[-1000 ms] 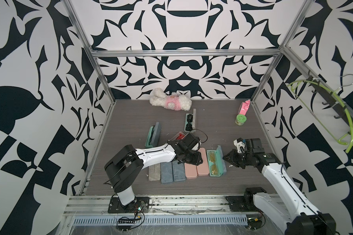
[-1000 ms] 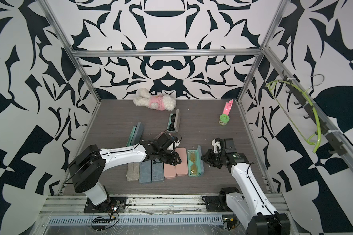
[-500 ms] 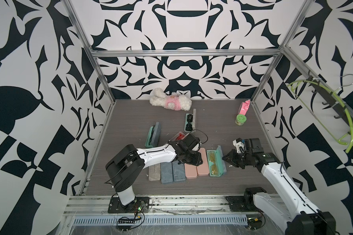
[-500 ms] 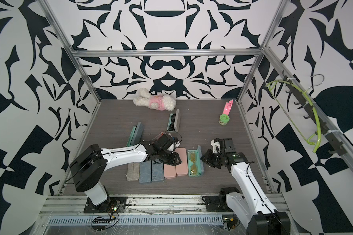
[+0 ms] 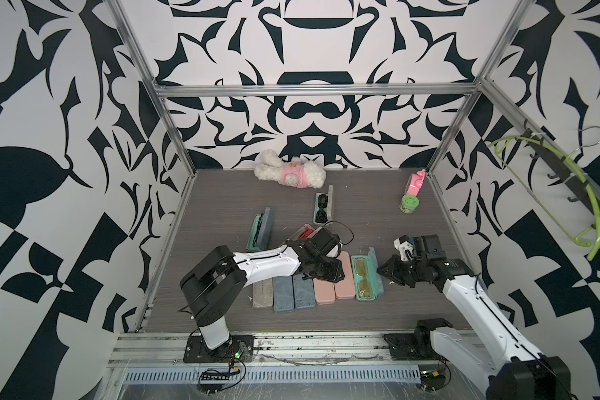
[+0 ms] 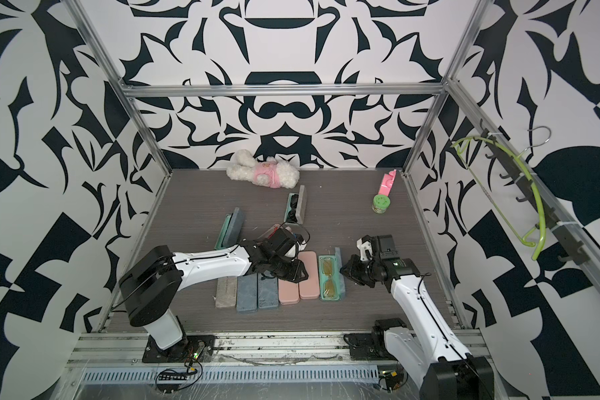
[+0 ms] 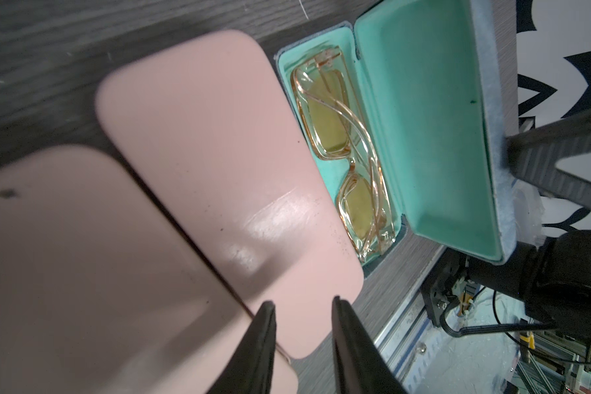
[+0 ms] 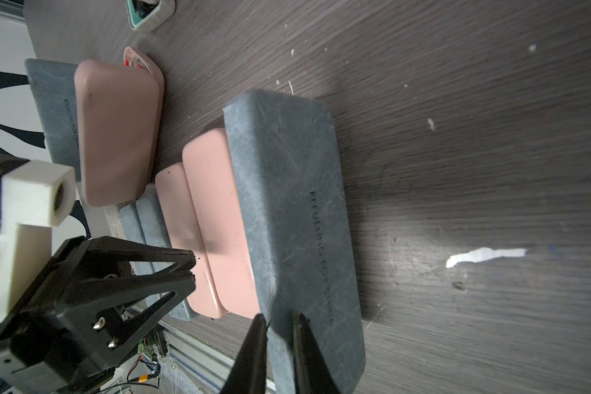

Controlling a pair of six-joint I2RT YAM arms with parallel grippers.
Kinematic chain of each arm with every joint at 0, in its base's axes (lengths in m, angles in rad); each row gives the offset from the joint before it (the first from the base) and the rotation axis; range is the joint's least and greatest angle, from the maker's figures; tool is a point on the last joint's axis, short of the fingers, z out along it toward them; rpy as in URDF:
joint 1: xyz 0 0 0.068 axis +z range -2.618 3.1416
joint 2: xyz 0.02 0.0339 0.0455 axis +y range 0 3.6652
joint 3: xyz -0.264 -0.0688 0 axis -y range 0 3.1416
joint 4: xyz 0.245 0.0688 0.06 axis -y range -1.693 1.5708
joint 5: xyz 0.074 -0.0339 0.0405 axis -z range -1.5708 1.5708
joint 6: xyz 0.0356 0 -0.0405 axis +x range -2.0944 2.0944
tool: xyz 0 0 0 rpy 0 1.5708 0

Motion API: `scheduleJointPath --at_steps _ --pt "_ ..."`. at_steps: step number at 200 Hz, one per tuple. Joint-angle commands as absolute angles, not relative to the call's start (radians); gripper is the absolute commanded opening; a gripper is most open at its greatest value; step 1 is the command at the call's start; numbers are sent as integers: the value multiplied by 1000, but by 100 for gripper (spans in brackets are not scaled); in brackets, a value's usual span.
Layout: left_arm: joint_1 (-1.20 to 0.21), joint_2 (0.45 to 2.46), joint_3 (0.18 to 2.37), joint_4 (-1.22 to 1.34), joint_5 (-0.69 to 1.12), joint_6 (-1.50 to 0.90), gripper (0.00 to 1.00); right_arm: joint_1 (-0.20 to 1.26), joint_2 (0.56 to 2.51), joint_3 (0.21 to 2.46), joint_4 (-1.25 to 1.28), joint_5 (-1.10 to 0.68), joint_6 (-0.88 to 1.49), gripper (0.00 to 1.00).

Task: Close the glasses case
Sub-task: Close the glasses case at the center of the board.

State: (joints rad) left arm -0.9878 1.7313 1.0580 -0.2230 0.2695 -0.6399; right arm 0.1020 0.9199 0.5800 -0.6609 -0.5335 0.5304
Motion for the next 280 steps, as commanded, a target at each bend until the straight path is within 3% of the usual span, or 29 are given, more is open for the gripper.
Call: scheduleJointPath --at_steps 1,280 --pt "-991 1759 1089 -247 272 -643 33 113 917 581 -656 -528 519 18" --pt "-996 1783 1098 -245 284 -644 29 160 914 586 -671 -489 528 18"
